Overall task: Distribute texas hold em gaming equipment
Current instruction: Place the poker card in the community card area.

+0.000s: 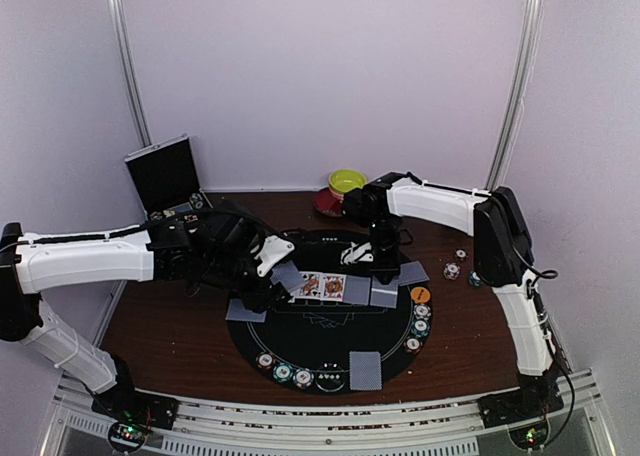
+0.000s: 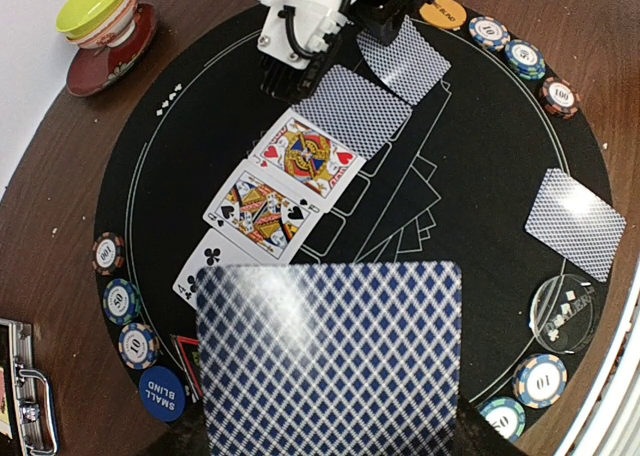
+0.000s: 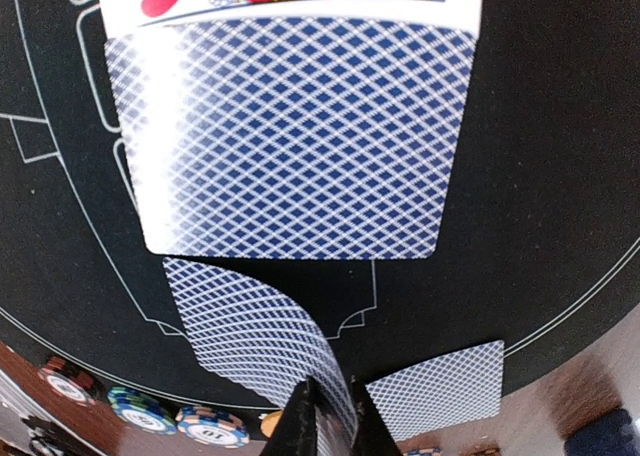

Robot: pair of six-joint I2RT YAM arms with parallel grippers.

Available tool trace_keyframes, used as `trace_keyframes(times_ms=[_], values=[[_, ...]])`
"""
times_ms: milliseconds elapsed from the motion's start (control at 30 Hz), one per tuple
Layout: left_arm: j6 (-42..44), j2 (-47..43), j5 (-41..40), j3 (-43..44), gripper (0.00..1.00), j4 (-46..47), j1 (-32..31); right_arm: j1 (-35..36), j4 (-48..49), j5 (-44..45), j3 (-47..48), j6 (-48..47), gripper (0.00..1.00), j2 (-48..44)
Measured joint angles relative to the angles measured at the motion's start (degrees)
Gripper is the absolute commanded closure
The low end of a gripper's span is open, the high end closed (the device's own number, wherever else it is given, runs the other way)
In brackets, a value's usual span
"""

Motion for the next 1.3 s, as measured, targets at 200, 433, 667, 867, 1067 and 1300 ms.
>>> trace_keyframes(times_ms=[200, 433, 667, 867, 1067, 1300], values=[[0.0, 0.0, 0.0, 0.0, 0.37, 0.0, 0.0, 0.0, 1.0, 0.8, 0.0, -0.1, 0.81, 0.5], [0.0, 0.0, 0.0, 0.0, 0.37, 0.0, 0.0, 0.0, 2.1, 1.5, 0.0, 0.5, 0.66, 1.0], [0.0, 0.0, 0.0, 0.0, 0.37, 0.0, 0.0, 0.0, 3.4, 3.1, 0.0, 1.3, 0.45, 1.0], [0.0, 0.0, 0.0, 0.0, 0.37, 0.0, 0.0, 0.0, 4.4, 4.7, 0.0, 1.9, 0.22, 1.0], [0.0, 0.0, 0.0, 0.0, 0.37, 0.0, 0.0, 0.0, 5.5, 5.7, 0.0, 3.4, 0.00, -0.4], [-0.1, 0.0, -0.5, 0.0, 0.37, 0.0, 0.0, -0.4, 12.0, 6.9, -2.2, 10.2, 0.00, -9.6]])
